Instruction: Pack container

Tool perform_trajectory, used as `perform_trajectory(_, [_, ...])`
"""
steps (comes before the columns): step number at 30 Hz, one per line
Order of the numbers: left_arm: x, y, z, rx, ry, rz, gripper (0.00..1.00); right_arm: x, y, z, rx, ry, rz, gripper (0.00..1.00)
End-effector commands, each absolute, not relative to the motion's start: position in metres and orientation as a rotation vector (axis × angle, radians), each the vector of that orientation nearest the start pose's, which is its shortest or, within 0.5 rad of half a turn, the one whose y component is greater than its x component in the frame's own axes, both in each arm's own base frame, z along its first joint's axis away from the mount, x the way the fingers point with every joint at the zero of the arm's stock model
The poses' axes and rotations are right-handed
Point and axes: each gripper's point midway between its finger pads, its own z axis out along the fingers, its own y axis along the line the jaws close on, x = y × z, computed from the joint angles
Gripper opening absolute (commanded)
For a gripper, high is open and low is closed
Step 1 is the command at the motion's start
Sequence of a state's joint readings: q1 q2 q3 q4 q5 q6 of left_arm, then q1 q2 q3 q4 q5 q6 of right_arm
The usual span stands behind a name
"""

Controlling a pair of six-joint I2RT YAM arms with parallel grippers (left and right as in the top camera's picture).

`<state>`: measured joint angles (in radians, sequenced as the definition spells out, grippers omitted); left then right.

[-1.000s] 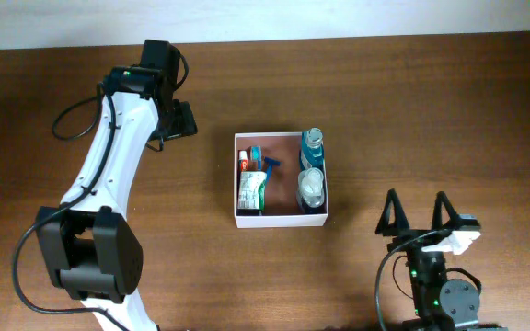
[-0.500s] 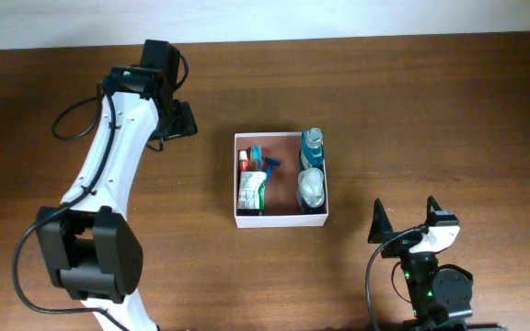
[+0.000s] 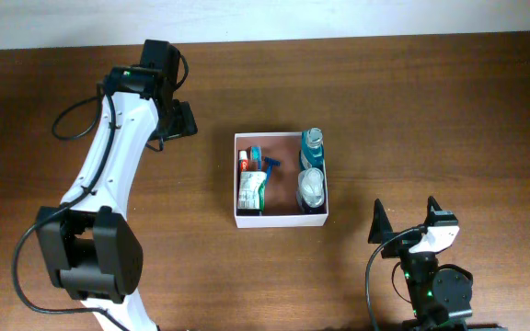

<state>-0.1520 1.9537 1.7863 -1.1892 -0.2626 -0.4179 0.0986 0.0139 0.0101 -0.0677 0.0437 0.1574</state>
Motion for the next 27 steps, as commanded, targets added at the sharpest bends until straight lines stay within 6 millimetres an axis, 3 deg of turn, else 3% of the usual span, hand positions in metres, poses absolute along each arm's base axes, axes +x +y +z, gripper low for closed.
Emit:
perform_trajectory(1, [0.425,-0.018,0.157,-0.413,2.783,0.268,0.99,0.246,0.011,0.157,0.101,1.642,0.133,0.98])
perform_trajectory(15, [0.425,-0.018,0.157,-0.413,2.783,0.268,0.99,0.246,0.011,0.157,0.101,1.642,0.133,0.98])
perform_trajectory(18, [0.424,-0.018,0.166,-0.414,2.762,0.257,0.99,0.246,0.011,0.157,0.101,1.642,0.133,0.98])
perform_trajectory(23, [0.414,-0.016,0.219,-0.421,2.638,0.195,1.00,0.246,0.011,0.157,0.101,1.642,0.133,0.98])
perform_trajectory(27, [0.393,-0.013,0.278,-0.427,2.491,0.127,1.00,0.246,0.011,0.157,0.101,1.642,0.133,0.98])
